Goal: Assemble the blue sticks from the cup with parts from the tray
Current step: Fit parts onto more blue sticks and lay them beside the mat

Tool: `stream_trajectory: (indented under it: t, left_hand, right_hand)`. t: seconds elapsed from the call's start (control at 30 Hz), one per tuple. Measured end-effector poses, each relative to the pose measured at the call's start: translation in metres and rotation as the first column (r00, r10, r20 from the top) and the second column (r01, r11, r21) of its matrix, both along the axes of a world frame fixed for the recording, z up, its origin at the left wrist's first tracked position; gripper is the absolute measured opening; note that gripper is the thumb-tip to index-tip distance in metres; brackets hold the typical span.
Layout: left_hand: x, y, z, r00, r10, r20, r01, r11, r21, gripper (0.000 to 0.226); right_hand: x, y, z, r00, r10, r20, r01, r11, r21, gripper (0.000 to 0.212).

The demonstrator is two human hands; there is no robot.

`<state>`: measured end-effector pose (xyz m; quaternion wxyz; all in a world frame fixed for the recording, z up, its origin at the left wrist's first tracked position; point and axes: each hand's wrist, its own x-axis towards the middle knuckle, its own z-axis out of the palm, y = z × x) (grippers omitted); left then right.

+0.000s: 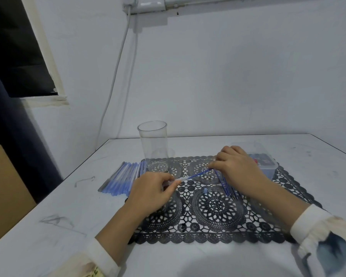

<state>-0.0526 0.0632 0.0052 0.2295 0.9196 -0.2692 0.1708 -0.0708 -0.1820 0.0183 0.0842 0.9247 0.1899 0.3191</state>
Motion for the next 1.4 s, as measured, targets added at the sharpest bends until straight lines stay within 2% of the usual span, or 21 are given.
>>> stream_trajectory:
  t: [0.2, 0.47, 0.57, 0.63, 0.7, 0.8, 1.03, 1.2, 1.3, 1.4]
  left_hand:
    - [-0.001, -0.001, 0.001, 1.0, -0.009, -0.001, 0.009, 1.0, -0.009, 0.031]
    - [-0.001, -0.002, 0.0, 0.999, -0.032, 0.003, 0.032, 0.999, -0.007, 0.03]
    - [-0.002, -0.002, 0.0, 1.0, -0.031, -0.001, 0.031, 0.999, -0.014, 0.03]
    - [-0.002, -0.002, 0.0, 0.999, -0.032, -0.003, 0.032, 0.999, -0.015, 0.029]
    - [-0.002, -0.002, -0.001, 0.999, -0.038, -0.006, 0.038, 0.999, -0.017, 0.03]
    - [-0.001, -0.002, -0.002, 0.999, -0.042, -0.003, 0.041, 0.999, -0.021, 0.03]
    - [-0.002, -0.003, -0.001, 0.999, -0.052, -0.015, 0.052, 0.998, -0.025, 0.03]
    - [-0.002, -0.003, -0.001, 0.998, -0.046, -0.032, 0.046, 0.999, -0.023, 0.029]
    - [-0.003, -0.003, 0.0, 0.998, -0.046, -0.036, 0.045, 0.999, -0.024, 0.029]
    - [-0.003, -0.003, 0.0, 0.999, -0.042, -0.033, 0.042, 0.999, -0.025, 0.03]
  right_hand:
    - [0.007, -0.017, -0.004, 0.992, -0.128, -0.009, 0.127, 0.988, -0.091, 0.037]
    - [0.015, -0.023, -0.019, 0.987, -0.121, -0.102, 0.106, 0.985, -0.139, 0.033]
    - [0.014, -0.022, -0.02, 0.972, -0.14, -0.189, 0.105, 0.977, -0.184, 0.02]
    - [0.013, -0.022, -0.02, 0.964, -0.152, -0.22, 0.105, 0.972, -0.211, 0.02]
    - [0.013, -0.021, -0.02, 0.972, -0.152, -0.18, 0.109, 0.967, -0.23, 0.022]
    - [0.014, -0.024, -0.02, 0.983, -0.116, -0.139, 0.088, 0.977, -0.192, 0.037]
    - [0.013, -0.024, -0.021, 0.991, -0.044, -0.126, 0.023, 0.986, -0.164, 0.035]
    - [0.015, -0.025, -0.023, 0.991, -0.054, -0.124, 0.035, 0.988, -0.148, 0.033]
    - [0.016, -0.025, -0.023, 0.994, -0.049, -0.1, 0.046, 0.998, -0.032, 0.033]
    - [0.017, -0.026, -0.02, 0.998, -0.047, -0.044, 0.054, 0.983, 0.175, 0.024]
